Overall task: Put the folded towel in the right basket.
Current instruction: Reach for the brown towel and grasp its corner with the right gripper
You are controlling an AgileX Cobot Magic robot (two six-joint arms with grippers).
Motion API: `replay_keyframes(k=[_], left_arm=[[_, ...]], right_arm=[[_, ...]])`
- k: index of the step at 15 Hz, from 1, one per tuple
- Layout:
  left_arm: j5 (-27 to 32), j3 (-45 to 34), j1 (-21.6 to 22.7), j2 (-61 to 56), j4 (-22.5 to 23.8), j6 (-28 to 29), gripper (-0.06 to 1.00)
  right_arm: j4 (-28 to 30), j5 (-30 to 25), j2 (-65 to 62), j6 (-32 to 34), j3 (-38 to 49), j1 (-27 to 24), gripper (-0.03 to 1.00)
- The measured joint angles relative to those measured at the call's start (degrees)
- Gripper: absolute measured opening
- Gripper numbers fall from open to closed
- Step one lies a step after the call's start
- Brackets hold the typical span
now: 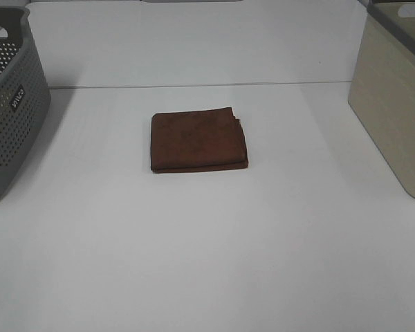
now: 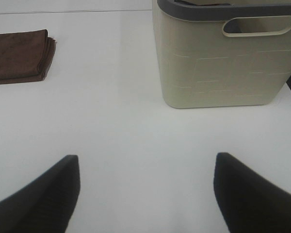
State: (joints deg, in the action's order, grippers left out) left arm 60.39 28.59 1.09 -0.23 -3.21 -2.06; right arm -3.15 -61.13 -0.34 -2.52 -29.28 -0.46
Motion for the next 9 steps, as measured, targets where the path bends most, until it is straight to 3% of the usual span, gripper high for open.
replay_keyframes(k=[9], left_arm=[[0.0,0.0,0.0,0.0,0.0,0.0,0.97]], right_arm=[[0.0,0.0,0.0,0.0,0.0,0.0,0.73]])
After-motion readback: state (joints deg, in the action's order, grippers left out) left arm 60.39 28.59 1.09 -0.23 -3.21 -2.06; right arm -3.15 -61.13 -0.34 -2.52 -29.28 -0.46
